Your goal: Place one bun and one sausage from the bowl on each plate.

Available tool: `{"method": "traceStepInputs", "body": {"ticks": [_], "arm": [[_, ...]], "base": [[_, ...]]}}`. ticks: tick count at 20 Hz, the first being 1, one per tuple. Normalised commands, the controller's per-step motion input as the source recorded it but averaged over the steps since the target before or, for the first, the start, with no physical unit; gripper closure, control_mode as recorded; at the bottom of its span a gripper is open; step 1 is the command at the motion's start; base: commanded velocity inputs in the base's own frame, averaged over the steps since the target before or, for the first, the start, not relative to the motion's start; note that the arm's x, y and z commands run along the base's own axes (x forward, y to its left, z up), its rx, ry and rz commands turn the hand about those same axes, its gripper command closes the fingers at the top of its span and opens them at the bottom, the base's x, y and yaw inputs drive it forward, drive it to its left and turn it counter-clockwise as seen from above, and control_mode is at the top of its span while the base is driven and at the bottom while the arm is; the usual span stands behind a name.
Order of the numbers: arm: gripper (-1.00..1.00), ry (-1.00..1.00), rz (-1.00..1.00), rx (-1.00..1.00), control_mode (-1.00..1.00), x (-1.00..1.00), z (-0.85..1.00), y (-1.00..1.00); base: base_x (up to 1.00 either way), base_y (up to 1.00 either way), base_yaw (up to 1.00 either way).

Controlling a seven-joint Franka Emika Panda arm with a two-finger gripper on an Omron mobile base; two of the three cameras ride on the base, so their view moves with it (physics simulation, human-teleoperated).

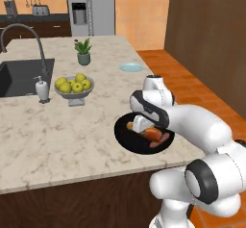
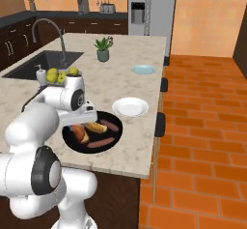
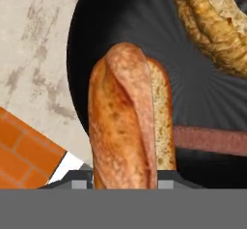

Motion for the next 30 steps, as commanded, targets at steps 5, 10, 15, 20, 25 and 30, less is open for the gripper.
{"method": "traceStepInputs", "body": {"ticks": [5, 10, 15, 20, 25, 30], "arm": [[1.00, 0.00, -0.26, 0.00, -1.00, -0.70, 0.36, -0.72], [1.00, 0.00, -0.27, -0.02, -1.00, -0.13, 0.42, -0.26], [1.00, 0.00, -0.35, 0.00, -1.00, -0.26, 0.43, 0.00], [1.00, -0.03, -0.29, -0.03, -1.00, -0.10, 0.26, -0.01], [1.00, -0.09, 0.00, -0.03, -1.00, -0.18, 0.11, 0.01], [1.00, -0.02, 0.00, 0.00, 1.00, -0.31, 0.02, 0.00]], "base": [[0.00, 0.00, 0.00], [0.00, 0.00, 0.00], [0.00, 0.00, 0.00], [0.00, 0.00, 0.00], [0.00, 0.00, 0.00], [-0.11, -0.02, 0.00]]}}
